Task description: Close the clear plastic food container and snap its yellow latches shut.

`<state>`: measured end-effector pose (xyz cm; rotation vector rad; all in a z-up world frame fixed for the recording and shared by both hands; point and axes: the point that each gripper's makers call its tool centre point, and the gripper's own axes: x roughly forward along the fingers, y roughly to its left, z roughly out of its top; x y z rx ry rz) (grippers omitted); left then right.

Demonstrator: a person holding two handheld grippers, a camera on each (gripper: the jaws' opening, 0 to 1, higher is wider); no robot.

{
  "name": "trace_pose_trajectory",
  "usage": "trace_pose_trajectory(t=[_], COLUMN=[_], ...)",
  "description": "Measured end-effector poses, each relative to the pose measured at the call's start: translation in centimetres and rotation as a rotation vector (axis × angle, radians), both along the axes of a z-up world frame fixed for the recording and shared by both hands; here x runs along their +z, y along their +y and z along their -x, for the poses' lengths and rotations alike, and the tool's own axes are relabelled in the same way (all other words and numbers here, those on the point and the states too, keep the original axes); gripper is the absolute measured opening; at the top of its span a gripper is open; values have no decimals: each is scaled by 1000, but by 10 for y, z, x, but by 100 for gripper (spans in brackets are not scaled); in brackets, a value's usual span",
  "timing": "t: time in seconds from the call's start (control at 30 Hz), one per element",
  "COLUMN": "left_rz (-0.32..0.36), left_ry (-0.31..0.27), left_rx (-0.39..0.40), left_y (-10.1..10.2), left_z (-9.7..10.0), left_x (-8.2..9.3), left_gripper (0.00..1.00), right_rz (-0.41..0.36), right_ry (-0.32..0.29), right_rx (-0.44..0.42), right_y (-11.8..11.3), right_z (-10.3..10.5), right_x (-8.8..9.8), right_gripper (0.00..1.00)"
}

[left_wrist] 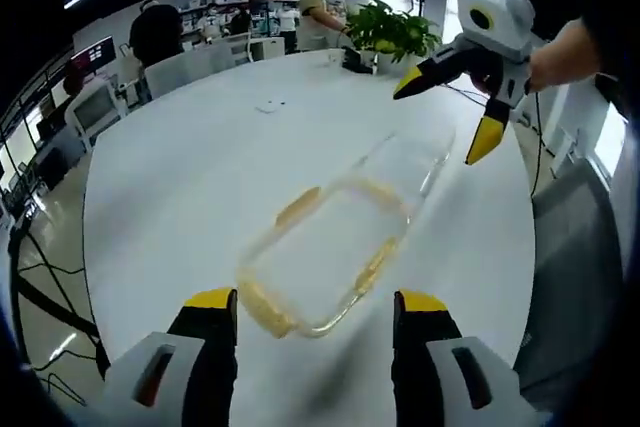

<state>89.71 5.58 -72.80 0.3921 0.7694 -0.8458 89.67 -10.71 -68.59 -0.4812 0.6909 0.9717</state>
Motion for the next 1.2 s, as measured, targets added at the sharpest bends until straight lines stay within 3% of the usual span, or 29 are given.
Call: trace_pose_trajectory(t=[0.17,0.37,0.57,0.7,0.9,1.0,1.2], left_rz=[-55,-105,-138,-155,-210,-253,-285], left_ry=[-5,5,25,31,71,91,125], left_rx=[-111,-232,-288,-321,-430,-482,-509], left_y=[1,3,7,9,16,21,24], left_z=[-2,-2,-5,-8,-6,-4,-7], left_x=[-4,-10,-18,-20,-26,-31,-38], left_gripper=[60,60,60,61,61,60,60], right_rz=[37,96,146,186,277,311,345], right_ry=[-6,41,52,58,112,110,152], right_rx=[80,207,294,335,389,403,434], right_y=[6,14,24,28,26,26,29], right_z=[-6,-2,-4,-16,-19,-23,-21], right_x=[-4,-15,-24,-35,-52,-57,-68], right_gripper=[66,65,64,63,63,63,64])
